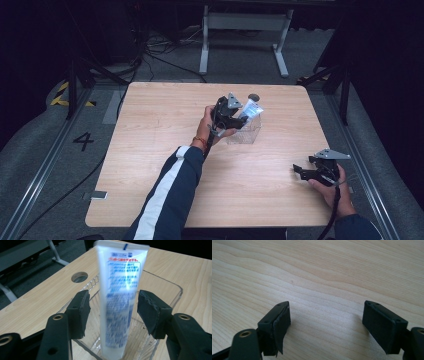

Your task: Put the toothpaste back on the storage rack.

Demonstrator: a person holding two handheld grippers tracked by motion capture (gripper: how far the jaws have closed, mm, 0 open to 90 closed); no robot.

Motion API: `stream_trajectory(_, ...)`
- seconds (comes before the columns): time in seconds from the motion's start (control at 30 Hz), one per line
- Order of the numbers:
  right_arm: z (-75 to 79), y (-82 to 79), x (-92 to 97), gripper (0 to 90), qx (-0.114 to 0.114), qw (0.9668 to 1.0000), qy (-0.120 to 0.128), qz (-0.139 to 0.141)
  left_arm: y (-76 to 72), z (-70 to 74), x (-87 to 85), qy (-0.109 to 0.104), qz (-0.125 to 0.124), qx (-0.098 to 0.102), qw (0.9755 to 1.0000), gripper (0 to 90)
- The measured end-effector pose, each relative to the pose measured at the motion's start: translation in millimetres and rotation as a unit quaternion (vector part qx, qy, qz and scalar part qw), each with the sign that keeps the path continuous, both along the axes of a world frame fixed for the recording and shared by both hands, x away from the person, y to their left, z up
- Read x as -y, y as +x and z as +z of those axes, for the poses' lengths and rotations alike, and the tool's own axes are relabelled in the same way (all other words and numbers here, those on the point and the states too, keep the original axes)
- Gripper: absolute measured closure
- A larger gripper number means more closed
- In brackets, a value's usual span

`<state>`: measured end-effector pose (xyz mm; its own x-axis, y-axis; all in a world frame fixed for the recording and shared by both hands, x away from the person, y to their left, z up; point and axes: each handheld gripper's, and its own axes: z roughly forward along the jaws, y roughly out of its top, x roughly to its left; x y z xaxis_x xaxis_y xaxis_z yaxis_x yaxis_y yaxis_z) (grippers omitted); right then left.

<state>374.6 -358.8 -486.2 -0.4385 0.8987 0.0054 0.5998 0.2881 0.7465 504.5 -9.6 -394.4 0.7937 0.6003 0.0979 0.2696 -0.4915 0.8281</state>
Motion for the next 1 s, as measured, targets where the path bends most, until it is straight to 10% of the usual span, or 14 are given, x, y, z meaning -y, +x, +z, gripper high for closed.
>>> stream_trajectory(1.0, 0.0, -0.4, -0.2, 22.8, 0.000, 1.0000, -0.002, 0.001, -30.8, 33.2, -46.3, 0.036, -0.019, 0.031, 0.9987, 40.4)
